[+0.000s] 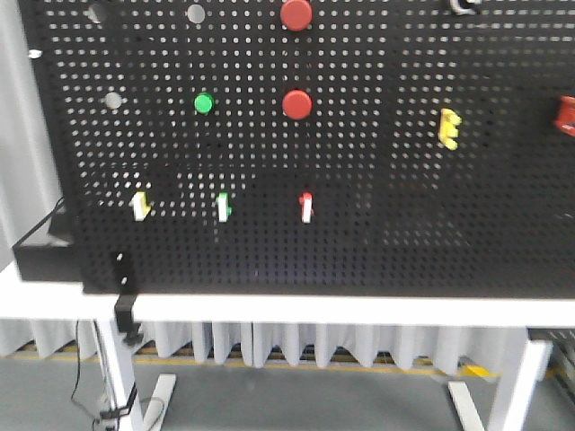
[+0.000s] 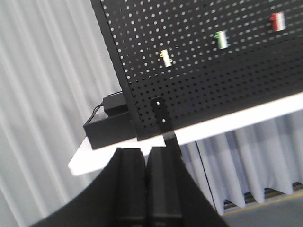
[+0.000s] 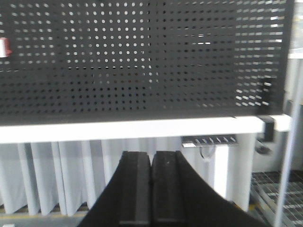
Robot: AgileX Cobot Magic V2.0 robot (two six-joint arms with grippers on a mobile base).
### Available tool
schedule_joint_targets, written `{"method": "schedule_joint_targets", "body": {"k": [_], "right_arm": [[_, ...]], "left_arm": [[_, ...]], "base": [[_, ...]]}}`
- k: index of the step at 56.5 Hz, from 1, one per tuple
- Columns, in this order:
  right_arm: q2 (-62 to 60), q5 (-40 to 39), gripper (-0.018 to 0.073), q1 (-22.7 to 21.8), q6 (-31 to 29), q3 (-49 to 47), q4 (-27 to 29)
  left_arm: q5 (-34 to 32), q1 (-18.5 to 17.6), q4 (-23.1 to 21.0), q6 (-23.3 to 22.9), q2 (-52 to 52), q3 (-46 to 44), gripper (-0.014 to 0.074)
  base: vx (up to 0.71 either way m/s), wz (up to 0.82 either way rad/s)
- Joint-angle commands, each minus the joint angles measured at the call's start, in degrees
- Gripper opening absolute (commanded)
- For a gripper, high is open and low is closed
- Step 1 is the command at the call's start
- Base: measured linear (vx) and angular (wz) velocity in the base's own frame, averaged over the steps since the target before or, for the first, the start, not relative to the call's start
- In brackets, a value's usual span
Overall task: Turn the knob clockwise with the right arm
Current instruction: 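Drive the base toward the black pegboard with both arms raised, then move the right gripper onto the white round knob and close on it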
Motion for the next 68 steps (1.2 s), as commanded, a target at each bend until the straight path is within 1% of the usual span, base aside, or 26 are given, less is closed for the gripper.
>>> {"method": "schedule_joint_targets", "body": {"k": [1, 18, 33, 48, 68], "right_arm": [[-0.7, -5.0, -0.0007, -0.2, -0.3, 0.4, -0.2], [-0.7, -5.0, -0.0007, -0.2, -0.3, 0.4, -0.2], [-0.7, -5.0, -0.0007, -0.2, -0.3, 0.4, -0.2], [-0.7, -5.0, -0.0007, -0.2, -0.3, 0.4, -0.2], [-0.7, -5.0, -0.0007, -0.2, -0.3, 0.4, -0.2]], "left_arm": [[-4.4, -0.4, -0.3, -0.2, -0.9, 1.9, -0.0006], [-4.4, -0.4, -0.3, -0.2, -0.9, 1.9, -0.0006], [-4.4, -0.4, -0.3, -0.2, -0.9, 1.9, -0.0006], [-4.4, -0.4, -0.3, -0.2, -0.9, 1.9, -0.0006], [-4.4, -0.4, -0.3, -0.2, -0.9, 1.9, -0.0006]], "base": [[0.50, 0.04], [0.46, 0.02], [0.32, -0.04], [0.14, 0.00], [0.03, 0.00]]}}
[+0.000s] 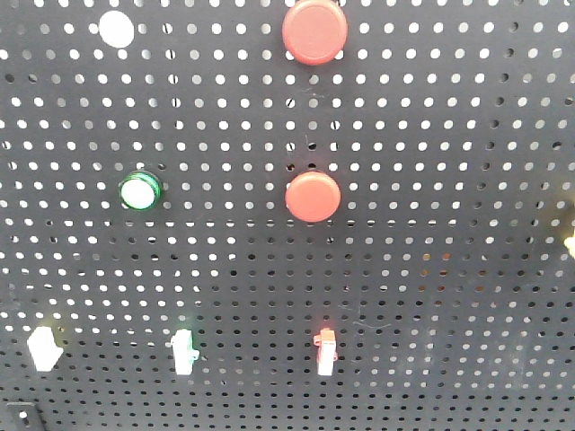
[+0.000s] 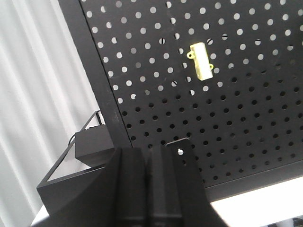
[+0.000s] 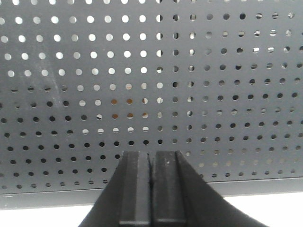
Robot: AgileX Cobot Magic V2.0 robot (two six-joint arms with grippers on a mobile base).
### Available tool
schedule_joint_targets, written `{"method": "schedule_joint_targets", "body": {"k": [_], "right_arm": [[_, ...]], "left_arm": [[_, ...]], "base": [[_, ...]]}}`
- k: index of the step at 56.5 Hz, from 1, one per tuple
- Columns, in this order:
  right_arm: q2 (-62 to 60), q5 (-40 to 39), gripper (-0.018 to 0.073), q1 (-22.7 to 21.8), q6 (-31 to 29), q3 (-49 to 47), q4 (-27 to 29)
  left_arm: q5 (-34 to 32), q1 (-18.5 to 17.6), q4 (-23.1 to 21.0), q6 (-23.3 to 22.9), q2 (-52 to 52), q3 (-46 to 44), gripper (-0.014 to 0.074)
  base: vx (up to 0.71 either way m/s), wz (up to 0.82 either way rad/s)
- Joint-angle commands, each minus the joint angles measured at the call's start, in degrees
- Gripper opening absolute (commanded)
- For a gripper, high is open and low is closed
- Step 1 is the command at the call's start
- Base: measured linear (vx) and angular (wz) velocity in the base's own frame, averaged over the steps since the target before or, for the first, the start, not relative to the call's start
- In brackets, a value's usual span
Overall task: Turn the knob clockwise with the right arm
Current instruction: 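Move the right gripper onto the white round knob and close on it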
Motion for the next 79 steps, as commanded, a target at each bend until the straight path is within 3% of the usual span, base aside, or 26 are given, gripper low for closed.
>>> {"method": "schedule_joint_targets", "body": {"k": [1, 11, 23, 34, 52, 64, 79], "right_arm": [[-0.7, -5.0, -0.0007, -0.2, -0.3, 0.4, -0.2], [-0.7, -5.4, -0.0007, -0.2, -0.3, 0.4, -0.2], [-0.7, -17.6, -0.0007, -0.2, -0.5, -2.6, -0.3], [5.1, -10.3, -0.0007, -0.2, -0.7, -23.2, -0.3], [36.2, 3.9, -0.0007, -0.2, -0.7, -61.6, -0.4], [45.7, -1.8, -0.0007, -0.2, -0.7, -71.8, -0.3], [46.5, -1.3, -0.0007, -0.2, 0.6, -72.4, 2.6]], "left_arm": [[-4.4, -0.4, -0.3, -0.2, -0.9, 1.9, -0.0006], [-4.4, -0.4, -0.3, -0.2, -0.9, 1.9, -0.0006], [-4.4, -0.4, -0.3, -0.2, -0.9, 1.9, -0.0006], [-4.4, -0.4, -0.3, -0.2, -0.9, 1.9, -0.0006], [-4.4, -0.4, -0.3, -0.2, -0.9, 1.9, -0.0006], [-4.4, -0.4, -0.3, -0.2, -0.9, 1.9, -0.0006], [-4.4, -0.4, -0.3, -0.2, -0.9, 1.9, -0.0006]], "base": [[0.00, 0.00], [0.00, 0.00], [0.00, 0.00], [0.00, 0.00], [0.00, 0.00], [0.00, 0.00], [0.00, 0.00]]}}
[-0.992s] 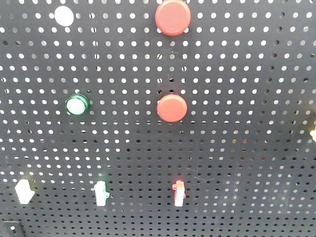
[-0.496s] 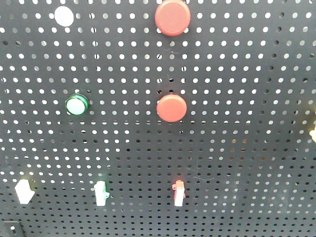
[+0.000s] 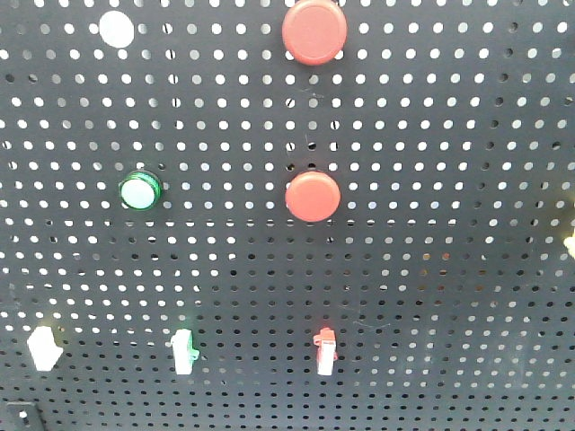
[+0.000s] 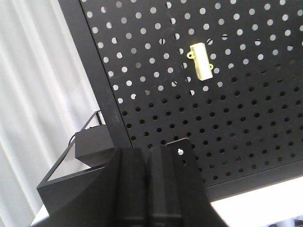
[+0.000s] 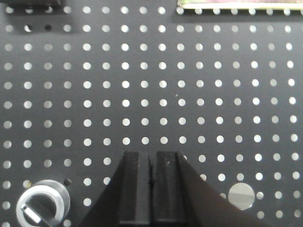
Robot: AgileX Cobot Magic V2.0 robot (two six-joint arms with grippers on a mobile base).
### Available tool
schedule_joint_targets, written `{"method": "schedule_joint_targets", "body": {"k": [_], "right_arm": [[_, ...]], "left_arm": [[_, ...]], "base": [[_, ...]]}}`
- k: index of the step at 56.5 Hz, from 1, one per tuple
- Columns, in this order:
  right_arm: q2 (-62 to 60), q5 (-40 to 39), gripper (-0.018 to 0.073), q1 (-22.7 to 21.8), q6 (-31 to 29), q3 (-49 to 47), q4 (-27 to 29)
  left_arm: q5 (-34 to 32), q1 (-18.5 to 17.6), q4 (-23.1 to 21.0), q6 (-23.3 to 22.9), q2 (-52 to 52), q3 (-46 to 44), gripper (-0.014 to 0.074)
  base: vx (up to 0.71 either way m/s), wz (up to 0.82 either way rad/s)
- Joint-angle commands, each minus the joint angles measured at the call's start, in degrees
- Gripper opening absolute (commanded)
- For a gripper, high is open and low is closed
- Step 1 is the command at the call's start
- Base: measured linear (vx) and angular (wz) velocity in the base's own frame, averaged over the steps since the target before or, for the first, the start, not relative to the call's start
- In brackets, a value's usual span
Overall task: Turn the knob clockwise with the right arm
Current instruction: 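Move the right gripper onto the white round knob and close on it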
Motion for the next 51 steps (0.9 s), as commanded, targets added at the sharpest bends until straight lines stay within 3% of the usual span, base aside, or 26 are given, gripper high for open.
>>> {"method": "schedule_joint_targets", "body": {"k": [1, 11, 15, 19, 31, 35, 39, 51], "right_arm": [[0.1, -4.1, -0.0007, -0.2, 0.4, -1.9, 2.0], [0.1, 0.2, -0.0007, 0.0, -0.4, -1.9, 4.1], [0.1, 1.6, -0.0007, 2.1, -3.2, -1.9, 4.0], [0.3, 1.7, -0.0007, 6.4, -8.4, -1.9, 4.0], [3.5, 1.5, -0.0007, 25.9, -23.5, -1.9, 3.3], [3.8, 1.2, -0.0007, 30.6, -27.6, -1.9, 3.0], [3.8, 0.4, -0.0007, 32.5, -28.7, -1.9, 3.0], [3.8, 0.1, 0.0020, 32.3, -31.2, -2.0, 0.3]], "left_arm": [[-4.4, -0.4, -0.3, -0.2, -0.9, 1.9, -0.0006], [-4.4, -0.4, -0.3, -0.2, -0.9, 1.9, -0.0006], [-4.4, -0.4, -0.3, -0.2, -0.9, 1.9, -0.0006], [-4.4, -0.4, -0.3, -0.2, -0.9, 1.9, -0.0006], [-4.4, -0.4, -0.3, -0.2, -0.9, 1.9, -0.0006], [-4.4, -0.4, -0.3, -0.2, -0.9, 1.9, -0.0006], [-4.4, -0.4, -0.3, -0.2, -0.9, 1.9, -0.0006], [-4.4, -0.4, -0.3, -0.2, -0.9, 1.9, -0.0006]], "base": [[0.00, 0.00], [0.00, 0.00], [0.00, 0.00], [0.00, 0.00], [0.00, 0.00], [0.00, 0.00], [0.00, 0.00], [0.00, 0.00]]}}
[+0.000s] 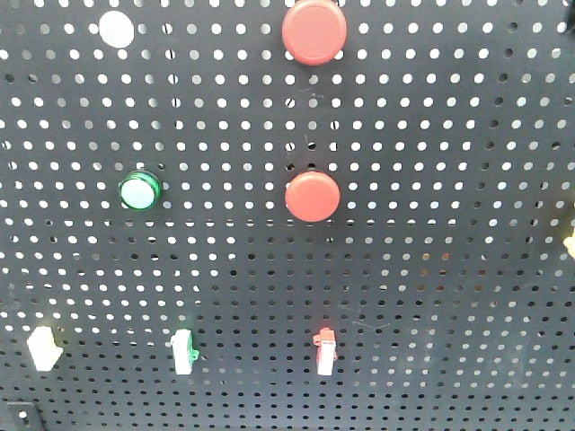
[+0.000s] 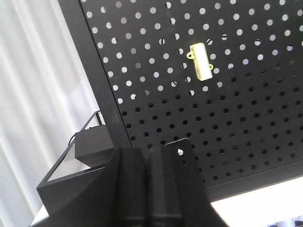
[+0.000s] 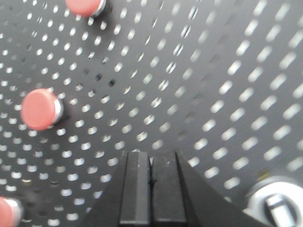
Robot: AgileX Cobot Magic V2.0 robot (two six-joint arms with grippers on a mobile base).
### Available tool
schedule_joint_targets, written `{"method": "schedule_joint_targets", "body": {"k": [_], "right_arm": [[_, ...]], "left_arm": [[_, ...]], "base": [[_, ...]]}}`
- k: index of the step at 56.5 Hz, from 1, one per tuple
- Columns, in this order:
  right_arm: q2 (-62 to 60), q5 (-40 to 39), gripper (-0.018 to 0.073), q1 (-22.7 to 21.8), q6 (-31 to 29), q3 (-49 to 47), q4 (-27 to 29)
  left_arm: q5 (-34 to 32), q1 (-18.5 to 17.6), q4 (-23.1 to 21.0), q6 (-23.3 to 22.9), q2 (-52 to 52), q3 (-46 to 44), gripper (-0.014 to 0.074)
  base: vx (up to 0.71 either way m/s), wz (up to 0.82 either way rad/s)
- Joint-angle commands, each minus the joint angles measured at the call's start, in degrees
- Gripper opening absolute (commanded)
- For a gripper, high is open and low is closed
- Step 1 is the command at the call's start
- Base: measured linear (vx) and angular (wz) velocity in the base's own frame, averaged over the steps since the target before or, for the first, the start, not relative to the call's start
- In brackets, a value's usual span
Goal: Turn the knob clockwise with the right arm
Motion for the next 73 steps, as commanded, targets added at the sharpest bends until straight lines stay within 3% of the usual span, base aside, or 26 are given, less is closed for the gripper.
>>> {"method": "schedule_joint_targets", "body": {"k": [1, 24, 32, 43, 52, 73], "right_arm": [[-0.4, -4.8, 0.0029, 0.1, -1.3, -1.8, -2.4], [-0.6, 1.6, 0.0329, 0.1, -1.0, -3.6, -14.8], [-0.6, 11.2, 0.0316, 0.1, 0.0, -10.5, -17.1], [3.3, 27.3, 0.0226, 0.1, 1.1, -21.6, -24.3], [6.8, 30.6, 0.0208, 0.1, 0.8, -25.9, -26.1], [8.6, 34.1, 0.0217, 0.1, 3.4, -26.2, -26.2]], "left_arm": [[-4.4, -0.4, -0.3, -0.2, -0.9, 1.9, -0.0006], [-4.4, -0.4, -0.3, -0.2, -0.9, 1.9, -0.0006], [-4.4, -0.4, -0.3, -0.2, -0.9, 1.9, -0.0006], [-4.4, -0.4, -0.3, -0.2, -0.9, 1.9, -0.0006], [-4.4, -0.4, -0.3, -0.2, -0.9, 1.9, -0.0006], [-4.4, -0.4, -0.3, -0.2, -0.9, 1.9, -0.0006]], "base": [[0.00, 0.00], [0.00, 0.00], [0.00, 0.00], [0.00, 0.00], [0.00, 0.00], [0.00, 0.00]]}}
